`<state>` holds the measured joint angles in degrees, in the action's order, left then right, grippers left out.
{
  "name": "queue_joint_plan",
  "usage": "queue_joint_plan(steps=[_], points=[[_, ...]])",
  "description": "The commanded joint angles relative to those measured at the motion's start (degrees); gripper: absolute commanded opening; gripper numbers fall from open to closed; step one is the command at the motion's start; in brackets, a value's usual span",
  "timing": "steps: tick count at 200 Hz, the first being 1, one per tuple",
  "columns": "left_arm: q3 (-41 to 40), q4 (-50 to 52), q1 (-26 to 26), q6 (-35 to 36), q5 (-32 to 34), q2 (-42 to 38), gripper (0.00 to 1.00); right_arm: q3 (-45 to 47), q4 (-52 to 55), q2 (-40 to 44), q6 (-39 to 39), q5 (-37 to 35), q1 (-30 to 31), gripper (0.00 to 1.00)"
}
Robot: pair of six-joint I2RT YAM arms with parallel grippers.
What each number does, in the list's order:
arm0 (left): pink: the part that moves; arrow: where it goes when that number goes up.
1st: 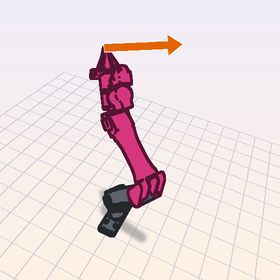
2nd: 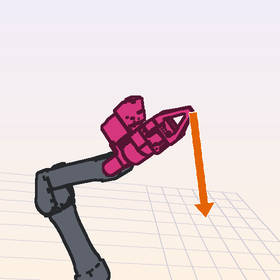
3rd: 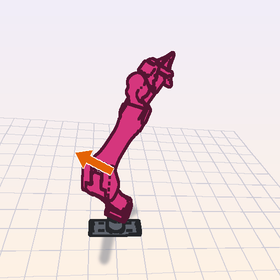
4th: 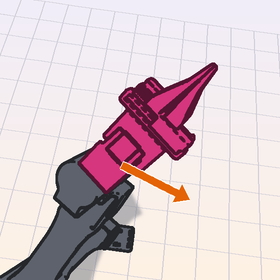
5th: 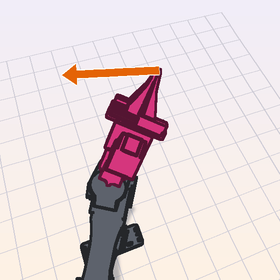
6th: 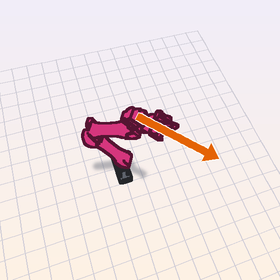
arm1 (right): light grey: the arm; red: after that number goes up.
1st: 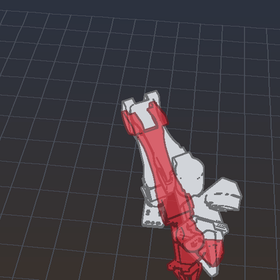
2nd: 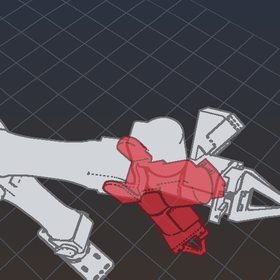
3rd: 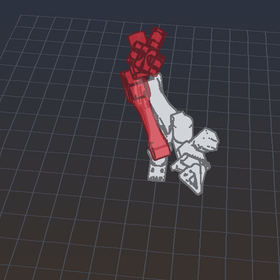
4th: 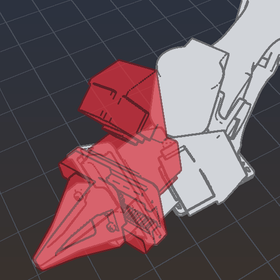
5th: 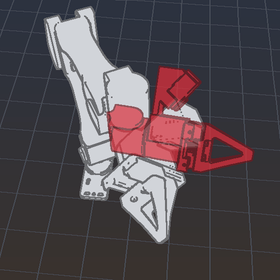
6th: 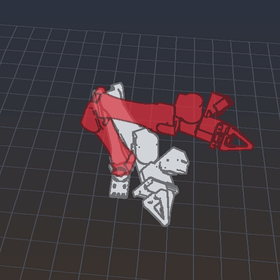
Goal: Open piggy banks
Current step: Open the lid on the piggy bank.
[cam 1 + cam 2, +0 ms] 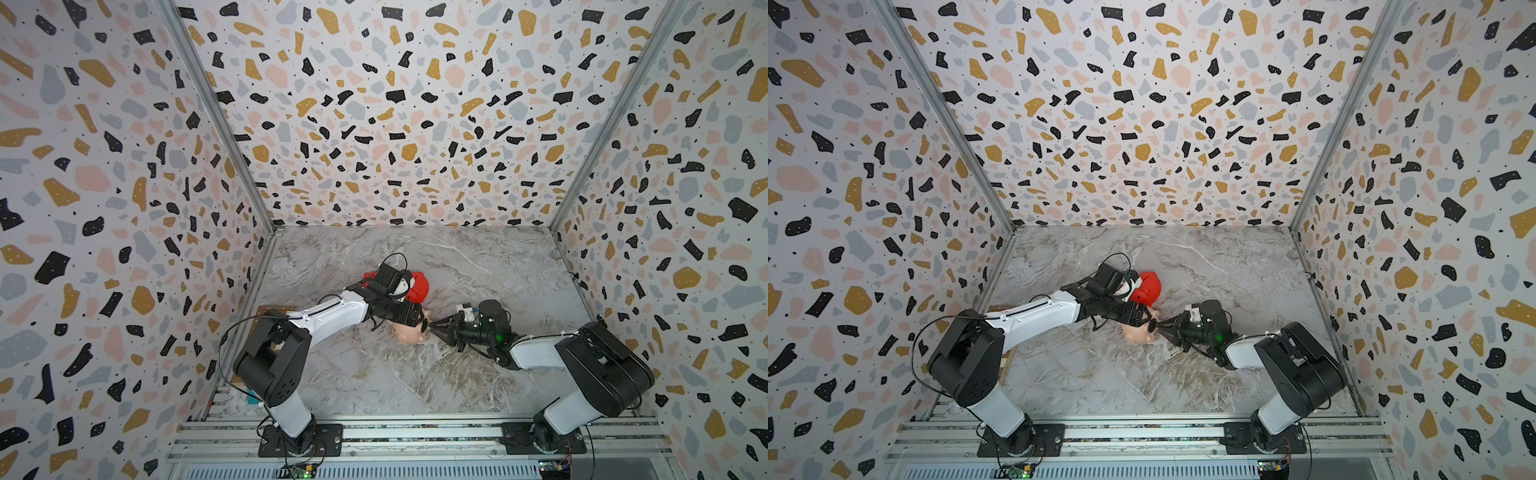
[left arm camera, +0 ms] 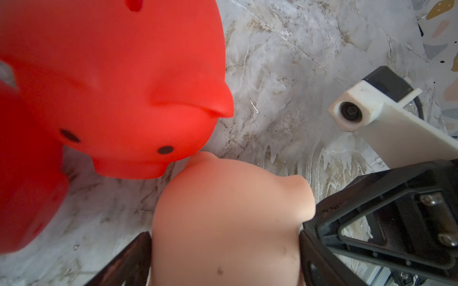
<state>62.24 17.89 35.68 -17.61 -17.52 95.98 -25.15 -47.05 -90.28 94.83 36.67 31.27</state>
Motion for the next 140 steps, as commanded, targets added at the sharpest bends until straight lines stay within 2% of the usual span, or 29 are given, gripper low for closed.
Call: queue_joint_plan(steps=[1, 58, 104, 140], points=[[-2.56, 6.50, 0.44, -0.41, 0.73, 0.96, 0.88, -2.38, -2.19, -0.20, 1.33, -1.41, 0.37, 0.22], [-2.78, 6.28, 0.38, -0.50, 0.82, 0.70, 0.88, -1.87, -0.17, -0.59, 5.84, -4.08, 2.21, 0.24], [-2.82, 6.02, 0.36, -0.50, 0.90, 0.74, 0.88, 0.17, -5.47, -3.05, 12.55, -5.05, 3.96, 0.22], [-3.07, 5.69, 0.37, -0.50, 0.99, 0.63, 0.88, 2.29, -6.27, -2.23, 14.81, -8.00, 3.79, 0.21]])
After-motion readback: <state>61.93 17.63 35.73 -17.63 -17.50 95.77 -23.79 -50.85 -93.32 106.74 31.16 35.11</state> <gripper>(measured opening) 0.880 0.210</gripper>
